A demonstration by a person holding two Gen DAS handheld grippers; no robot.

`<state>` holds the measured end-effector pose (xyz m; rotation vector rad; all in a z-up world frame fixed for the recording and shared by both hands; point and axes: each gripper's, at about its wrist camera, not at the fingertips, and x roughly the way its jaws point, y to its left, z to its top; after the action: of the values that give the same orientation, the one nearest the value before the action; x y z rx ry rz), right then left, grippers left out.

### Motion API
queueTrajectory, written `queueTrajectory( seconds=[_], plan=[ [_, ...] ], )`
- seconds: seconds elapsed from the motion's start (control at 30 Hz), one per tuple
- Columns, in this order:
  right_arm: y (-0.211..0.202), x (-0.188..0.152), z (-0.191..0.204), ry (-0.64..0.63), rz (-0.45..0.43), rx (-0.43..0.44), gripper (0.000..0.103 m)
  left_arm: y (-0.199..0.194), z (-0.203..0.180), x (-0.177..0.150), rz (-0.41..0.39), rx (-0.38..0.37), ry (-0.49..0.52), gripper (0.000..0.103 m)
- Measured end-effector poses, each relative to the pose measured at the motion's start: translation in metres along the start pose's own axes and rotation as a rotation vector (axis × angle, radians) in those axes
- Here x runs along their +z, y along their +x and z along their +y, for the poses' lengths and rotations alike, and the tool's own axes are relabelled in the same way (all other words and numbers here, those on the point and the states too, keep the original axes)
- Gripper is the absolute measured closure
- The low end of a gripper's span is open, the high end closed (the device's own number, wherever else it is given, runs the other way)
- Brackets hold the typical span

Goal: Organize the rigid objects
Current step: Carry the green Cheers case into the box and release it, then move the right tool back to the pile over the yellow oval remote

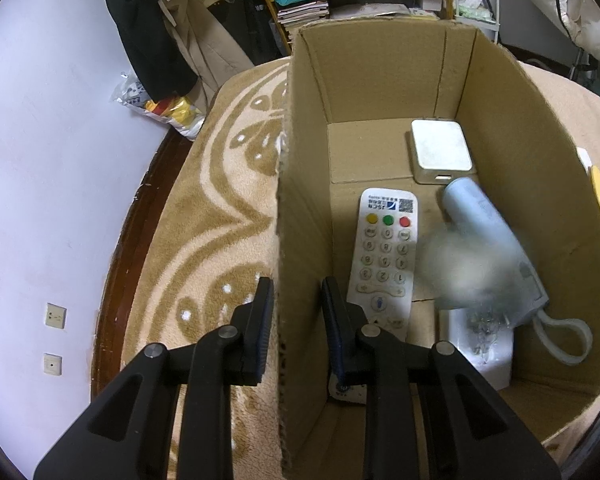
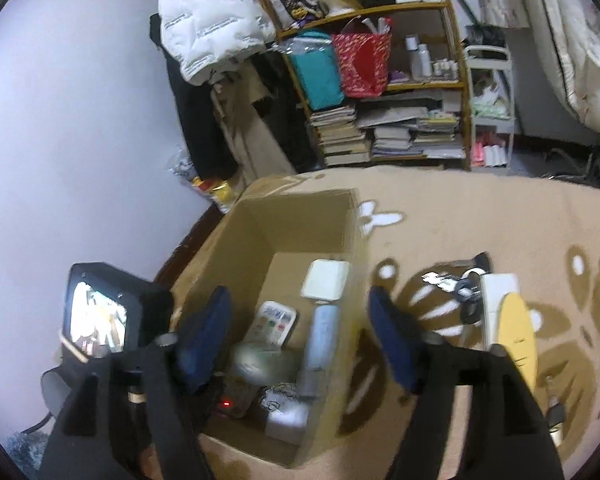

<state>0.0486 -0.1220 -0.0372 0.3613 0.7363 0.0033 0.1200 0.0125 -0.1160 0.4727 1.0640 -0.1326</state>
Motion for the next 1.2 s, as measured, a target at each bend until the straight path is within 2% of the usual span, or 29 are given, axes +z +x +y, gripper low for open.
queueTrajectory(
  seconds=[0.03, 0.17, 0.47, 0.63, 0.97, 1.2],
  plan=[
    [-0.002, 0.000, -0.004, 0.000, -0.011, -0.018, 0.011, 0.000, 0.000, 0.000, -0.002, -0.001, 0.002, 0.078],
    [-0.006, 0.001, -0.026, 0.012, -0.012, -0.096, 0.001, 0.000, 0.003, -0.001, 0.000, -0.010, -0.007, 0.078],
    [-0.012, 0.005, -0.082, 0.112, -0.011, -0.213, 0.000, 0.000, 0.003, -0.001, -0.001, -0.010, -0.005, 0.078],
    [-0.006, -0.001, -0.111, 0.167, 0.017, -0.252, 0.000, 0.001, 0.003, -0.001, -0.001, -0.011, -0.005, 0.078],
    [0.015, -0.027, -0.154, 0.272, 0.099, -0.296, 0.000, 0.000, 0.003, 0.000, -0.001, -0.010, -0.004, 0.078],
    [0.023, -0.039, -0.166, 0.305, 0.129, -0.304, 0.000, 0.001, 0.003, 0.000, -0.001, -0.010, -0.005, 0.078]
  ],
)
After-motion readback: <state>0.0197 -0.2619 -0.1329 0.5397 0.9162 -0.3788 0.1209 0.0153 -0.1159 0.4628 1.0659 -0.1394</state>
